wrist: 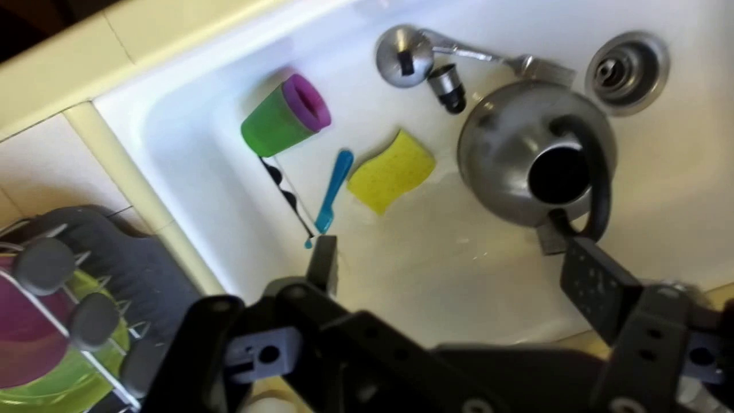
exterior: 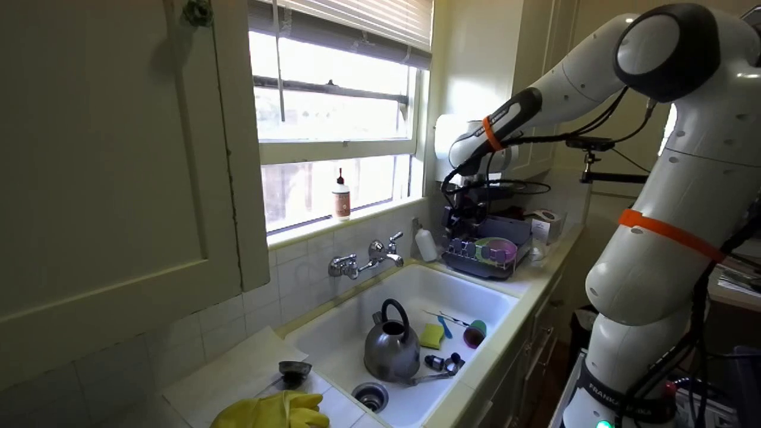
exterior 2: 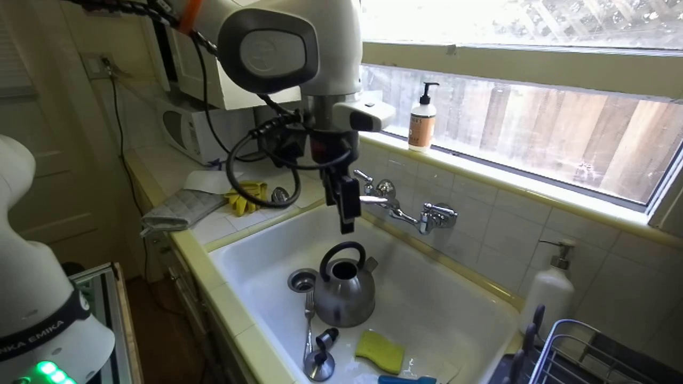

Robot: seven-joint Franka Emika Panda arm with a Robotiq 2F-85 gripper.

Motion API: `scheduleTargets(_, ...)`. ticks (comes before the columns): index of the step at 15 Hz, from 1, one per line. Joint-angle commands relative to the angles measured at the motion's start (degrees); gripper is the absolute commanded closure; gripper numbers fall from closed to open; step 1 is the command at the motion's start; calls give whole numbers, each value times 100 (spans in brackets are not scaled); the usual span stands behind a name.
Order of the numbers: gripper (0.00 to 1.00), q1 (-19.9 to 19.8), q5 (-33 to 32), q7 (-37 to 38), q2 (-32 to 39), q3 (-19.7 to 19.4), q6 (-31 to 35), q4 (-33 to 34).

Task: Put the purple bowl on the windowsill.

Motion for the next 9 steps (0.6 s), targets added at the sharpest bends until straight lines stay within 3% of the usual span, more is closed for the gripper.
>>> scheduleTargets(1,0,-313,50,494,822,-269,581,591)
scheduleTargets(6,0,-617,159,1311,1891,-627,1224,1458)
scheduleTargets(9,0,-698,510,1568,2383,-711,1097,1889)
